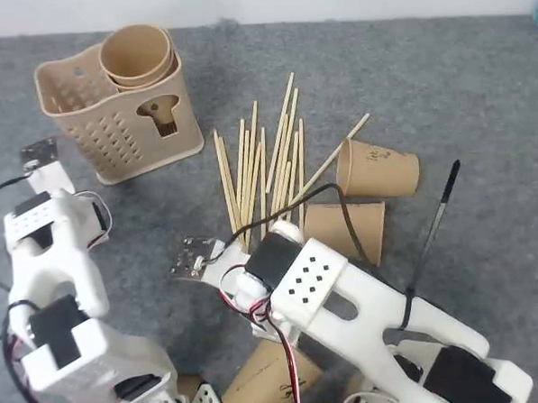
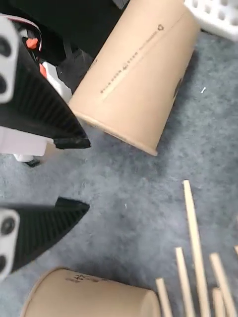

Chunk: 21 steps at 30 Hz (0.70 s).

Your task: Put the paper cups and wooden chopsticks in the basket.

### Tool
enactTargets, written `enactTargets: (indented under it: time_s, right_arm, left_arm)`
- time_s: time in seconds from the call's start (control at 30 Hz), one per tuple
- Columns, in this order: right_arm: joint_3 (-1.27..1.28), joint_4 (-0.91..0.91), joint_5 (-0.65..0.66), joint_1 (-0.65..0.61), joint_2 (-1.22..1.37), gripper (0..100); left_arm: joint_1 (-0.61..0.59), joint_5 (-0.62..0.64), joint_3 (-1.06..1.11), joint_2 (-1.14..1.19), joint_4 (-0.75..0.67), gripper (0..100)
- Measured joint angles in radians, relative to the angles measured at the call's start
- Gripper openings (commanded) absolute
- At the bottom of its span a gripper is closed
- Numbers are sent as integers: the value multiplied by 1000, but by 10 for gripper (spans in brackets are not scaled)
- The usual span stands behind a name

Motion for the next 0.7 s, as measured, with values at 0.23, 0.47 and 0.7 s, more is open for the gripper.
enactTargets:
  time_s: [0.23,0.47,0.7]
  right_arm:
    - [-17,14,-52,-87,0,207]
    - [-15,20,-61,-273,0,206]
    - [21,11,-68,-282,-2,206]
  left_arm:
    - [0,0,0,0,0,12]
    - [0,0,0,0,-6,12]
    - [0,0,0,0,-12,12]
